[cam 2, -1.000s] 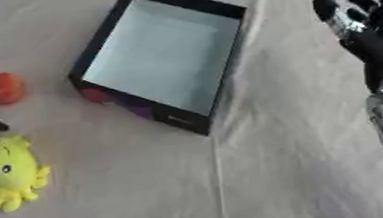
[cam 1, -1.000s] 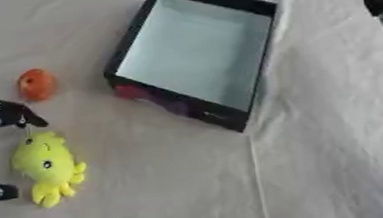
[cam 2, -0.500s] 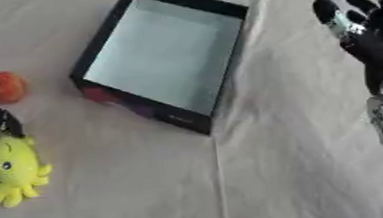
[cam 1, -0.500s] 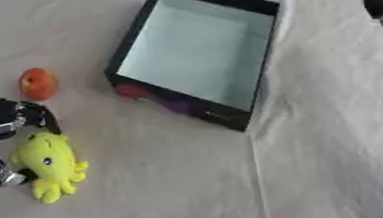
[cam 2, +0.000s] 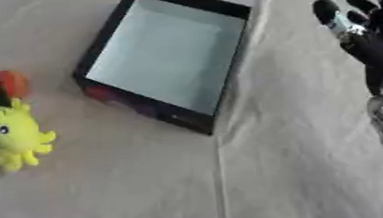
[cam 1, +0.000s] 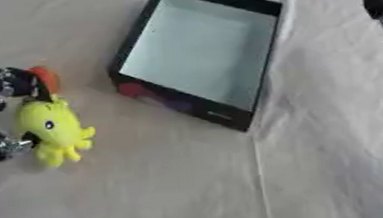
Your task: Pick up objects on the table and place them in the box.
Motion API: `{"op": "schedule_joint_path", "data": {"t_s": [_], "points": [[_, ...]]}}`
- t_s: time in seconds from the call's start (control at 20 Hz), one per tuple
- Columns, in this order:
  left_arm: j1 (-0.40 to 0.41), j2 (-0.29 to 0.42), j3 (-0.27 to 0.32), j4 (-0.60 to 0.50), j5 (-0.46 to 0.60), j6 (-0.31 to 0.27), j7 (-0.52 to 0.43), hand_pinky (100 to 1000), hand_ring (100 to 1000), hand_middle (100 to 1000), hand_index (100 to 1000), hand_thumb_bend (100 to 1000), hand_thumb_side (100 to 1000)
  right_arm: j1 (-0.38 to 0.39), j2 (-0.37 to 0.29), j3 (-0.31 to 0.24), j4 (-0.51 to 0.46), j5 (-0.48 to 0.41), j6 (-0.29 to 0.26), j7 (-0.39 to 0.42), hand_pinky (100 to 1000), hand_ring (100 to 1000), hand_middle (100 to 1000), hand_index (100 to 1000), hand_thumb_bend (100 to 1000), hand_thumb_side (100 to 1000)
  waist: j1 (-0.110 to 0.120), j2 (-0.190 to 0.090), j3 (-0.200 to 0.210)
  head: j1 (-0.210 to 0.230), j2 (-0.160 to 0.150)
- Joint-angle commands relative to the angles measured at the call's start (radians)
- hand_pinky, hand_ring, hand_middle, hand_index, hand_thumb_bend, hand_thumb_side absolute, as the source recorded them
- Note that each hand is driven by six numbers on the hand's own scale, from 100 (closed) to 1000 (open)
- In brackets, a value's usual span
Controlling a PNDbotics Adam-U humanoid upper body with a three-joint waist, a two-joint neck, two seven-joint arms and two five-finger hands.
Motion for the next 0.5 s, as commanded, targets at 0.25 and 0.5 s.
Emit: {"op": "schedule_joint_path", "data": {"t_s": [0.25, 0.5], "points": [[-0.193, -0.021, -0.034, -0.068, 0.037, -0.01, 0.014, 727, 657, 656, 583, 236, 100, -0.006, -0.039, -0.012, -0.015, 0.002, -0.003, -0.002, 931, 895, 922, 854, 717, 314, 0.007, -0.032, 0.01, 0.001, 0.007], [-0.323, -0.113, -0.071, 0.016, 0.023, 0.0, -0.034, 725, 650, 649, 582, 238, 100, -0.01, -0.039, -0.017, -0.008, -0.001, -0.003, -0.007, 932, 895, 922, 854, 715, 318, 0.007, -0.036, 0.009, 0.007, 0.007]]}}
